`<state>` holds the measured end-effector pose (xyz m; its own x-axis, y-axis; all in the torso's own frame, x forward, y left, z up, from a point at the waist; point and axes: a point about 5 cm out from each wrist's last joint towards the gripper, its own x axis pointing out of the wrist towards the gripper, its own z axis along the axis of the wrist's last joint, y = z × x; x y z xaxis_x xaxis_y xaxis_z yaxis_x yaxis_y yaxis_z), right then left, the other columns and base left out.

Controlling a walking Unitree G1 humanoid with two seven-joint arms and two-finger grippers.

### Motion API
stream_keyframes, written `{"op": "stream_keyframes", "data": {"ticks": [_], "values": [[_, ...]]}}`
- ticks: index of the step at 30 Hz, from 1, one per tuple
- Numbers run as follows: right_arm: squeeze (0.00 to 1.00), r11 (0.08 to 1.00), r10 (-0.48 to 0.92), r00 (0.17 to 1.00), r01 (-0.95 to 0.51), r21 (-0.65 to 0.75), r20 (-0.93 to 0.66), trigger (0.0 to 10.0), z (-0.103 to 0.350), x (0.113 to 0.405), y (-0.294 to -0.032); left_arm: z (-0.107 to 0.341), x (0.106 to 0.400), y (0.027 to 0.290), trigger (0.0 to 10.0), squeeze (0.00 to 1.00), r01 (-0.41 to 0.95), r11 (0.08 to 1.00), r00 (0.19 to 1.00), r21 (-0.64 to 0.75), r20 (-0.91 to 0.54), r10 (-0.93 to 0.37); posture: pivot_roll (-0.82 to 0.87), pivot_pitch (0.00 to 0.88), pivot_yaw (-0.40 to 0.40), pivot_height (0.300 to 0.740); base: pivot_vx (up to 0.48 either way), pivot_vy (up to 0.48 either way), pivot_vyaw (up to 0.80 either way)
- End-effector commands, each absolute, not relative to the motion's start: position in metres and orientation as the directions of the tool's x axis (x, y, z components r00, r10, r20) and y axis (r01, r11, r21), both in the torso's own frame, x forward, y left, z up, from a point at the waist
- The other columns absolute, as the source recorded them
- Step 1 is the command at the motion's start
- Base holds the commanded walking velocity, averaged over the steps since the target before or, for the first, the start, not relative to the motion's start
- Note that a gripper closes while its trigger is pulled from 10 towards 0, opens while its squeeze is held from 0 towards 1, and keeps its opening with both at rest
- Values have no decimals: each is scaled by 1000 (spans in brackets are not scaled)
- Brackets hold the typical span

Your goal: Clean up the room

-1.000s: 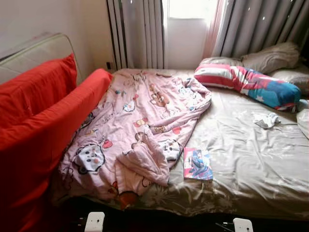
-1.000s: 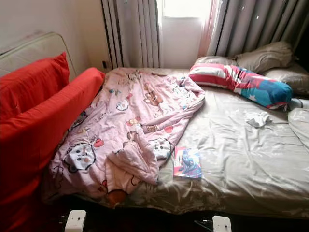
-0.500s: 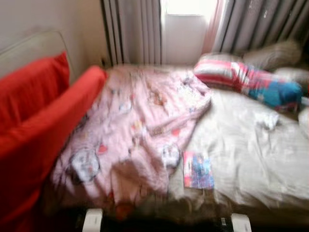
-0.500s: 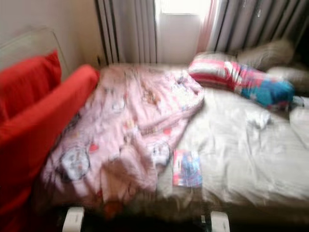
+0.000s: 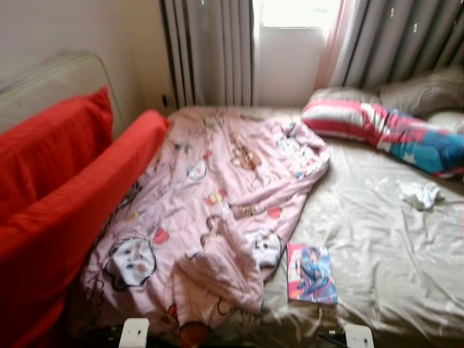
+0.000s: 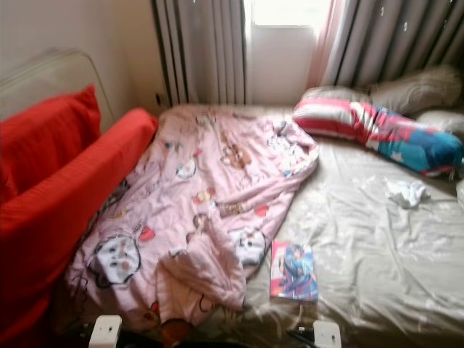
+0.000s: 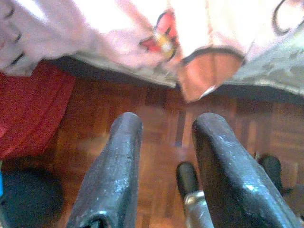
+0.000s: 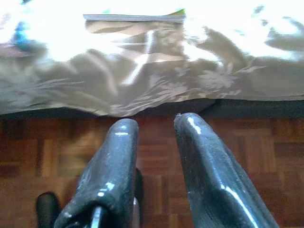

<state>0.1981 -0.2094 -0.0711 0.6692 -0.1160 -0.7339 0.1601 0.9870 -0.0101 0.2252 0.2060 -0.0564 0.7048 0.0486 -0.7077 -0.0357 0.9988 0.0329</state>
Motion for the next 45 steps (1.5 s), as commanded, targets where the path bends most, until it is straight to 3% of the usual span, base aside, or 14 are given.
{"op": "stream_keyframes", "data": {"ticks": [1,16,33,35,36,37,43,45], "values": [[0,985,-125,669,174,-9,-732,10000,-71,198,-211,-60,221,204,10000,0,-33,999,690,26,-723,41,-73,37,20,740,270,0,0],[0,984,-122,712,176,7,-692,10000,-67,201,-211,-58,223,204,10000,0,-23,999,714,36,-699,41,-71,43,20,740,157,0,0],[0,982,-139,837,185,36,-530,10000,-53,211,-212,-40,235,203,10000,0,-41,999,870,-1,-492,35,-72,48,20,740,0,0,0],[0,987,-132,937,154,41,-322,10000,-9,266,-210,-37,236,202,10000,0,-39,999,888,-17,-459,26,-75,46,22,740,0,0,0],[0,987,-132,937,154,41,-322,10000,-9,266,-210,-37,236,202,10000,0,-39,999,888,-17,-459,26,-75,46,22,740,0,0,0],[0,990,-123,973,135,45,-195,10000,20,292,-208,-35,237,202,10000,0,-35,999,898,-28,-439,19,-77,45,23,740,0,0,0],[0,992,-111,992,115,59,-62,10000,44,308,-204,-31,238,201,10000,0,-31,998,920,-47,-391,10,-81,40,22,740,0,0,0],[0,993,-102,994,104,60,-34,10000,49,312,-201,24,296,191,10000,0,13,999,988,-35,-152,-18,-81,40,22,740,0,0,0]]}}
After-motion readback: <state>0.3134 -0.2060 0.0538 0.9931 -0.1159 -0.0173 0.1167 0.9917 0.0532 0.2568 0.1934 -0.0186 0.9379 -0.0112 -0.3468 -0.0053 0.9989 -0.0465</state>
